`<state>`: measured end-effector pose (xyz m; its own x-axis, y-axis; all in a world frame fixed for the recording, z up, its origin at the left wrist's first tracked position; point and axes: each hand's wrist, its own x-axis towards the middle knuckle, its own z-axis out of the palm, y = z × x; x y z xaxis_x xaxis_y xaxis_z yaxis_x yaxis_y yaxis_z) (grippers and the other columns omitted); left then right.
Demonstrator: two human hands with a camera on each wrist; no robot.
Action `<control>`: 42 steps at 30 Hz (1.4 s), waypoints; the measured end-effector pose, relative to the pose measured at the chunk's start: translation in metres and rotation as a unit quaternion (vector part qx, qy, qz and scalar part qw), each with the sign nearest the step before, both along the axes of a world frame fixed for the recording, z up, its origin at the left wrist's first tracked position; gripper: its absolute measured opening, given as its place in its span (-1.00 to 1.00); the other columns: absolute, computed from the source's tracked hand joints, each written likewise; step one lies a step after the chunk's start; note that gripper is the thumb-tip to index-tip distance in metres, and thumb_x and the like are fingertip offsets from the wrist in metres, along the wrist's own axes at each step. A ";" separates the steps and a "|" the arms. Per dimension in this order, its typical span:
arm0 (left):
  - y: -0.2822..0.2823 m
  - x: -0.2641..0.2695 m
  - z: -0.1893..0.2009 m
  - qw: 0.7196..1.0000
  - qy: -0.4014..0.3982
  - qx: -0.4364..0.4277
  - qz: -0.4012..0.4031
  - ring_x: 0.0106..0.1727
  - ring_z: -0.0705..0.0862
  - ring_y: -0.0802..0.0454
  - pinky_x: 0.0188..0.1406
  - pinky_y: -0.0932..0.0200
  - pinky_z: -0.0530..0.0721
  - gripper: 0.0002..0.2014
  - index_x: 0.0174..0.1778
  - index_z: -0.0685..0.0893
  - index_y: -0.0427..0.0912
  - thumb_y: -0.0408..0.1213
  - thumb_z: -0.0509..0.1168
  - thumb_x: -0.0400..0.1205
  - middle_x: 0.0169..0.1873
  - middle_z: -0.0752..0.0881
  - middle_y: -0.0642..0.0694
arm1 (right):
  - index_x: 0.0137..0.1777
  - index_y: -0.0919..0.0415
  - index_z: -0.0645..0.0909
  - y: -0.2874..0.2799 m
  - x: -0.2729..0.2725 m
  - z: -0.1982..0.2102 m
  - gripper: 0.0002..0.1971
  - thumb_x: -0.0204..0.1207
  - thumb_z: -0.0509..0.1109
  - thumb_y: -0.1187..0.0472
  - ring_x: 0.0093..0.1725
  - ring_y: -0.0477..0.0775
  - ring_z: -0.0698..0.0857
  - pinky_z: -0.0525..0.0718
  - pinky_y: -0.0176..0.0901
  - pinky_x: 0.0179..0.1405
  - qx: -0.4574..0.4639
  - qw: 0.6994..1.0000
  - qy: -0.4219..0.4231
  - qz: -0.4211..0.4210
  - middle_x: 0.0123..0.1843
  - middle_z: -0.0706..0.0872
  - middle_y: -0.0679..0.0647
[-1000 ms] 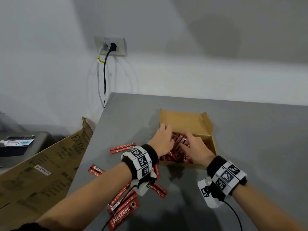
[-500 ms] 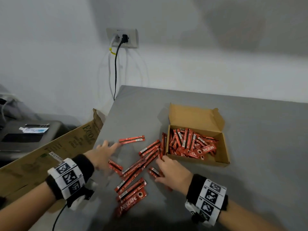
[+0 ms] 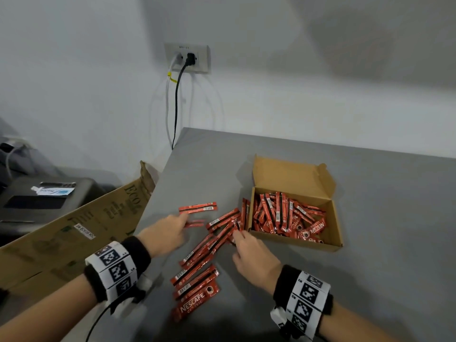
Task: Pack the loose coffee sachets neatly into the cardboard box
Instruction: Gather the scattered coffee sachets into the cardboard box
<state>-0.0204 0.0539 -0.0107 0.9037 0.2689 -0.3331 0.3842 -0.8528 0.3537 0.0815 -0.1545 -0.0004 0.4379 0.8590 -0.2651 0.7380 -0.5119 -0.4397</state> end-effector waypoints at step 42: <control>0.037 0.039 0.003 0.995 0.065 0.067 0.022 0.06 0.66 -0.14 0.06 0.02 0.57 -0.51 0.23 0.38 -0.14 -0.11 0.39 0.45 0.04 0.69 -0.13 | 0.25 0.19 0.32 0.002 0.004 0.000 -0.68 0.53 0.23 0.19 -0.01 0.19 0.69 0.61 -0.02 -0.04 -0.061 0.990 -0.090 0.090 0.05 0.66 0.12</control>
